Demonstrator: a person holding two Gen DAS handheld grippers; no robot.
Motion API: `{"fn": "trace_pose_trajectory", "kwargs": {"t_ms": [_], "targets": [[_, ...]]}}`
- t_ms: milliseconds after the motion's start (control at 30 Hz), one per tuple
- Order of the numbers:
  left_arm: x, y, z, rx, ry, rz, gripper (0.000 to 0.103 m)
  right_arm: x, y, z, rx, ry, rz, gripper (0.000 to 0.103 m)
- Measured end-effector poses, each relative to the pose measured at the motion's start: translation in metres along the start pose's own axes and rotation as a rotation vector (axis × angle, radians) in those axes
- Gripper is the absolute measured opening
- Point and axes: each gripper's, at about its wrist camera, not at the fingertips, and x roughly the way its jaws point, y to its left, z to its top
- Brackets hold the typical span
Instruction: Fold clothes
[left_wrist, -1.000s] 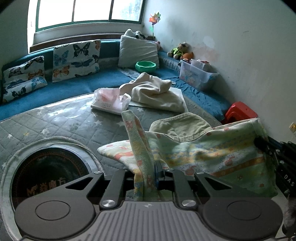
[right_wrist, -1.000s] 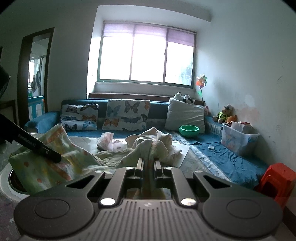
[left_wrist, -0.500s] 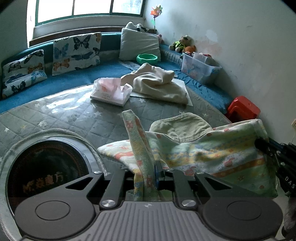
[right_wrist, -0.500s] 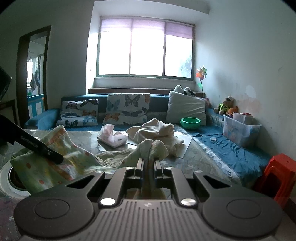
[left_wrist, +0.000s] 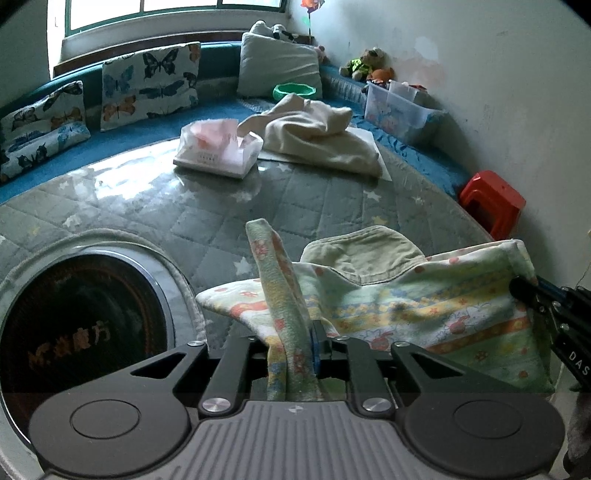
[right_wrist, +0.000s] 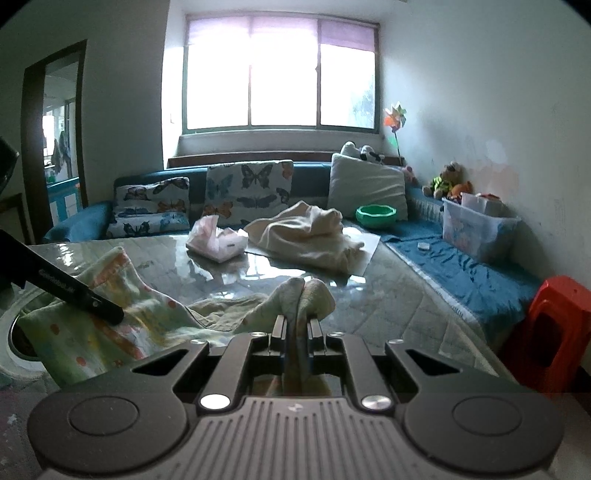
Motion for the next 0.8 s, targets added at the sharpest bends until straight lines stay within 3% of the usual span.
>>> {"fn": "trace_pose_trajectory", "kwargs": {"t_ms": [367, 500, 600, 800], "targets": [[0.017, 0.006, -0.006, -0.001, 0.034, 0.026, 0.023, 0.019, -0.01, -0.018, 0.043, 0.069, -0.032, 0.01], [0.02, 0.009, -0.011, -0.004, 0.045, 0.037, 0.03, 0.026, -0.014, -0.021, 0.055, 0.09, -0.045, 0.011], [0.023, 0.012, -0.013, 0.0, 0.05, 0.058, 0.044, 0.032, -0.017, -0.024, 0.064, 0.106, -0.054, 0.015], [0.03, 0.024, -0.018, -0.01, 0.063, 0.108, 0.053, 0.033, -0.021, -0.034, 0.081, 0.129, -0.083, 0.02]]}}
